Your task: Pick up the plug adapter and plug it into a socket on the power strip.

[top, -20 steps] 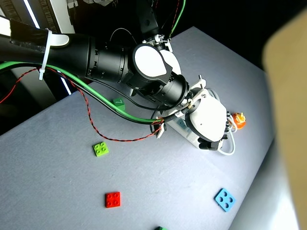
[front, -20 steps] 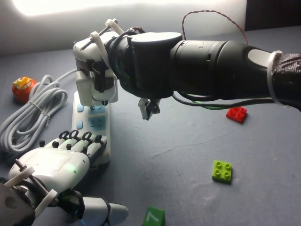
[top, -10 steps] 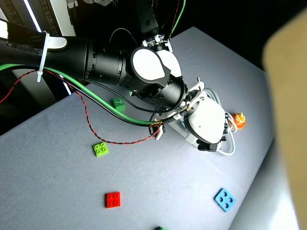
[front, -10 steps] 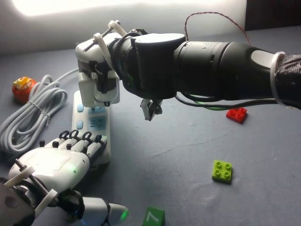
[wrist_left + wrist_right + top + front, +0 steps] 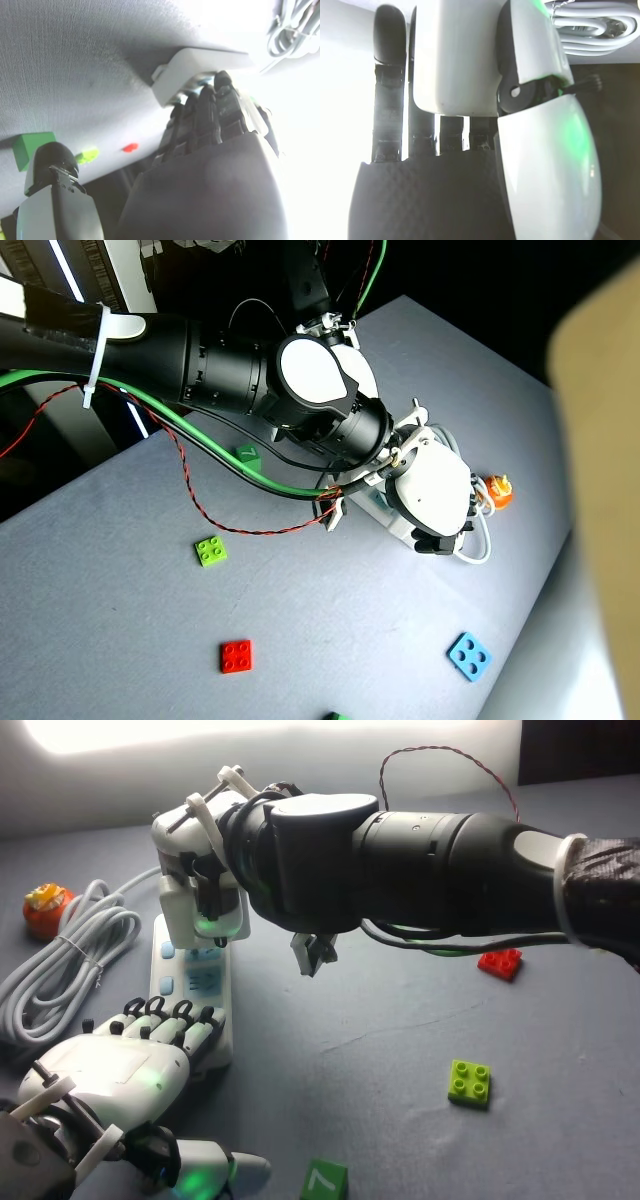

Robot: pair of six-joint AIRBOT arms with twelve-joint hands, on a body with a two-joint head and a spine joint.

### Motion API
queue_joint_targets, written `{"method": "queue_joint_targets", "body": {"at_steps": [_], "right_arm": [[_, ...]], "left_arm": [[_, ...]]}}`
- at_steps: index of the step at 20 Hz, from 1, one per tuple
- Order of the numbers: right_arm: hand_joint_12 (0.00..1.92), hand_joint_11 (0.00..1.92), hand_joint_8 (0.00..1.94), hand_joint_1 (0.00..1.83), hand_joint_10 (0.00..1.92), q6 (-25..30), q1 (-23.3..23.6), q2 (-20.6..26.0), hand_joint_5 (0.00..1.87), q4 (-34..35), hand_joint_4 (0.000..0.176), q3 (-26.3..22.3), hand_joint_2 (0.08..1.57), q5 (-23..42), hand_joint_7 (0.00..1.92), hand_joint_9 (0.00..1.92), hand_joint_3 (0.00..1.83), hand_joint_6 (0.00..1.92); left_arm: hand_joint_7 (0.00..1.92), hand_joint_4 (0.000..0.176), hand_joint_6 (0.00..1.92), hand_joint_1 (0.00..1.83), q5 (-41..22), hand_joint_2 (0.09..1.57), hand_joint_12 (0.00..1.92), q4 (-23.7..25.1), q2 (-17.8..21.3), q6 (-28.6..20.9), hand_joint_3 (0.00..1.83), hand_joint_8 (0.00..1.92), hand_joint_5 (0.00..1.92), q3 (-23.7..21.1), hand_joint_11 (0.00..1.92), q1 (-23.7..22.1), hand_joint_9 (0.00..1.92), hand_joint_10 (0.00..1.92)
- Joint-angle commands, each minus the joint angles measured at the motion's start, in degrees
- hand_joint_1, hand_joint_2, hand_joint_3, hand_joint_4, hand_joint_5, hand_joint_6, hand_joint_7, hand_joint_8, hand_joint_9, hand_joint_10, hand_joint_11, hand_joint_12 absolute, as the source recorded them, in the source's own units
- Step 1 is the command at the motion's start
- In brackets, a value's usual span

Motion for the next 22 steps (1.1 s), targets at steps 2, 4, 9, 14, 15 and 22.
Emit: {"method": "queue_joint_targets", "body": {"at_steps": [2,4,9,14,15,22], "right_arm": [[1.14,0.71,0.86,1.37,1.14,0.5,-0.2,-0.7,0.94,-1.7,0.0,0.4,1.11,3.3,1.01,0.92,0.0,1.07],[1.14,0.7,0.86,1.37,1.14,0.2,-0.5,-1.4,0.94,-1.7,0.0,1.1,1.11,3.3,1.01,0.91,0.0,1.07],[1.15,0.7,0.9,1.37,1.15,0.3,-0.6,-3.0,0.93,-1.7,0.0,1.8,1.11,3.6,0.98,0.9,0.0,1.09],[1.16,0.68,0.92,1.37,1.17,0.3,-1.4,-4.0,0.91,-1.7,0.0,2.3,1.12,3.2,0.98,0.89,0.0,1.11],[1.16,0.69,0.9,1.37,1.16,0.4,-1.7,-4.0,0.92,-1.7,0.0,2.4,1.12,3.2,0.99,0.9,0.0,1.11],[1.14,0.7,0.88,1.37,1.14,1.0,-3.5,-4.3,0.92,-1.7,0.0,3.1,1.11,3.4,1.0,0.91,0.0,1.11]], "left_arm": [[0.0,0.0,0.0,0.31,0.9,0.95,0.0,-0.6,-0.6,0.3,0.0,0.0,0.0,0.5,0.0,0.5,0.0,0.0],[0.0,0.0,0.0,0.31,0.9,0.95,0.0,-0.6,-0.6,0.3,0.0,0.0,0.0,0.5,0.0,0.5,0.0,0.0],[0.0,0.0,0.0,0.31,0.9,0.95,0.0,-0.6,-0.7,0.3,0.0,0.0,0.0,0.5,0.0,0.5,0.0,0.0],[0.0,0.0,0.0,0.33,0.9,0.95,0.0,-0.6,-0.7,0.3,0.0,0.0,0.0,0.4,0.0,0.5,0.0,0.0],[0.0,0.0,0.0,0.33,0.9,0.95,0.0,-0.6,-0.7,0.3,0.0,0.0,0.0,0.4,0.0,0.5,0.0,0.0],[0.0,0.0,0.0,0.33,0.9,0.95,0.0,-0.6,-0.7,0.4,0.0,0.0,0.0,0.3,0.0,0.7,0.0,0.0]]}}
